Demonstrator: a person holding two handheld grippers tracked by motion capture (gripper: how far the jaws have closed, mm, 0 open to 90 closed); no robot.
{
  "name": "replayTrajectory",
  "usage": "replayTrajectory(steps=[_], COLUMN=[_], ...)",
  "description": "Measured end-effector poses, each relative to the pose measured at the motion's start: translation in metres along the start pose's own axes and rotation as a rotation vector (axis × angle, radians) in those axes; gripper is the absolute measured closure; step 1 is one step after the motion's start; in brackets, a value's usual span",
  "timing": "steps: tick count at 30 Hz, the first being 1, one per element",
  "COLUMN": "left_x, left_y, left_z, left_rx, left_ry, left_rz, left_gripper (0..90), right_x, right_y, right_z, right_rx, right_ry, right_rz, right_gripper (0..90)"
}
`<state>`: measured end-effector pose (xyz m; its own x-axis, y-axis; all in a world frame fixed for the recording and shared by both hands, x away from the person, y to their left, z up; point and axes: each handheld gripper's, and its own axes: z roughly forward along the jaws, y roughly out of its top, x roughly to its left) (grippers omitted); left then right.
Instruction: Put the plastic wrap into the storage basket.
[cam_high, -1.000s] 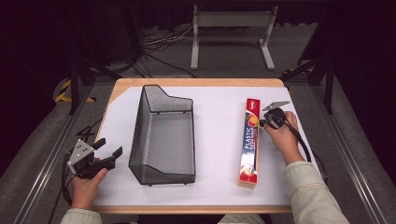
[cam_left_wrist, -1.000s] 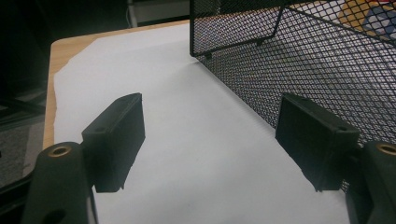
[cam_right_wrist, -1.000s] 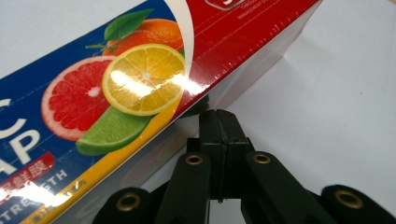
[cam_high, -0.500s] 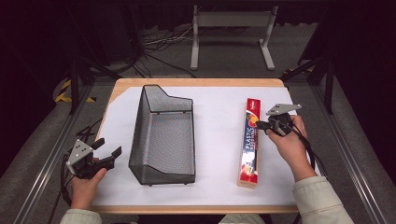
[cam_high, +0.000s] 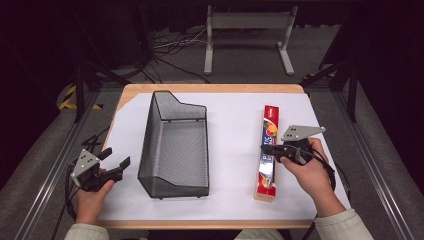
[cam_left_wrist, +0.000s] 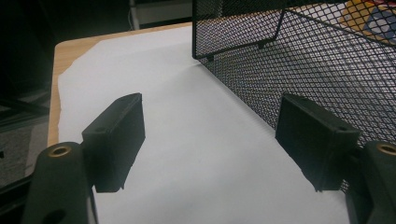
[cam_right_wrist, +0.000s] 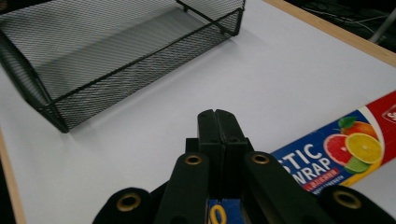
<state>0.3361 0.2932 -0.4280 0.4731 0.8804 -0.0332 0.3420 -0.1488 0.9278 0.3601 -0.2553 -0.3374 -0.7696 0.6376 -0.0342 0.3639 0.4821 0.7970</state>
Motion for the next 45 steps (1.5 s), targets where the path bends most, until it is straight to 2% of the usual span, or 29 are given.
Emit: replayTrajectory(steps=[5, 7, 13, 18, 20, 21, 25, 35, 41, 43, 45], left_x=[0.000, 0.000, 0.000, 0.000, 0.000, 0.000, 0.000, 0.000, -0.001, -0.001, -0.001], left_y=[0.000, 0.000, 0.000, 0.000, 0.000, 0.000, 0.000, 0.000, 0.000, 0.000, 0.000], left_z=[0.000, 0.000, 0.000, 0.000, 0.000, 0.000, 0.000, 0.001, 0.001, 0.001, 0.001], left_rx=[0.000, -0.001, -0.002, 0.000, 0.001, 0.001, 0.001, 0.001, 0.004, 0.003, 0.003], left_ry=[-0.002, -0.002, -0.001, -0.002, -0.002, -0.002, -0.001, -0.002, -0.004, -0.005, -0.005], left_rz=[0.002, 0.002, -0.001, 0.002, 0.001, 0.001, 0.001, 0.001, 0.004, 0.002, 0.002], left_gripper=[24.6, 24.6, 24.6, 24.6, 24.6, 24.6, 24.6, 24.6, 24.6, 24.6, 24.6], right_x=[0.017, 0.020, 0.031, 0.041, 0.045, 0.045, 0.050, 0.059, 0.068, 0.068, 0.068], right_y=[0.003, 0.004, 0.000, -0.003, -0.007, -0.007, -0.012, -0.027, -0.032, -0.034, -0.036], right_z=[-0.003, -0.002, 0.010, 0.022, 0.029, 0.029, 0.037, 0.049, 0.055, 0.057, 0.058], right_rx=[-0.011, -0.009, 0.040, 0.095, 0.134, 0.134, 0.190, 0.291, 0.349, 0.379, 0.374], right_ry=[0.038, 0.042, 0.065, 0.076, 0.073, 0.073, 0.071, 0.104, 0.136, 0.128, 0.130], right_rz=[-0.027, -0.035, -0.059, -0.079, -0.081, -0.081, -0.075, -0.065, -0.087, -0.081, -0.064], right_gripper=[90.0, 90.0, 90.0, 90.0, 90.0, 90.0, 90.0, 90.0, 90.0, 90.0, 90.0])
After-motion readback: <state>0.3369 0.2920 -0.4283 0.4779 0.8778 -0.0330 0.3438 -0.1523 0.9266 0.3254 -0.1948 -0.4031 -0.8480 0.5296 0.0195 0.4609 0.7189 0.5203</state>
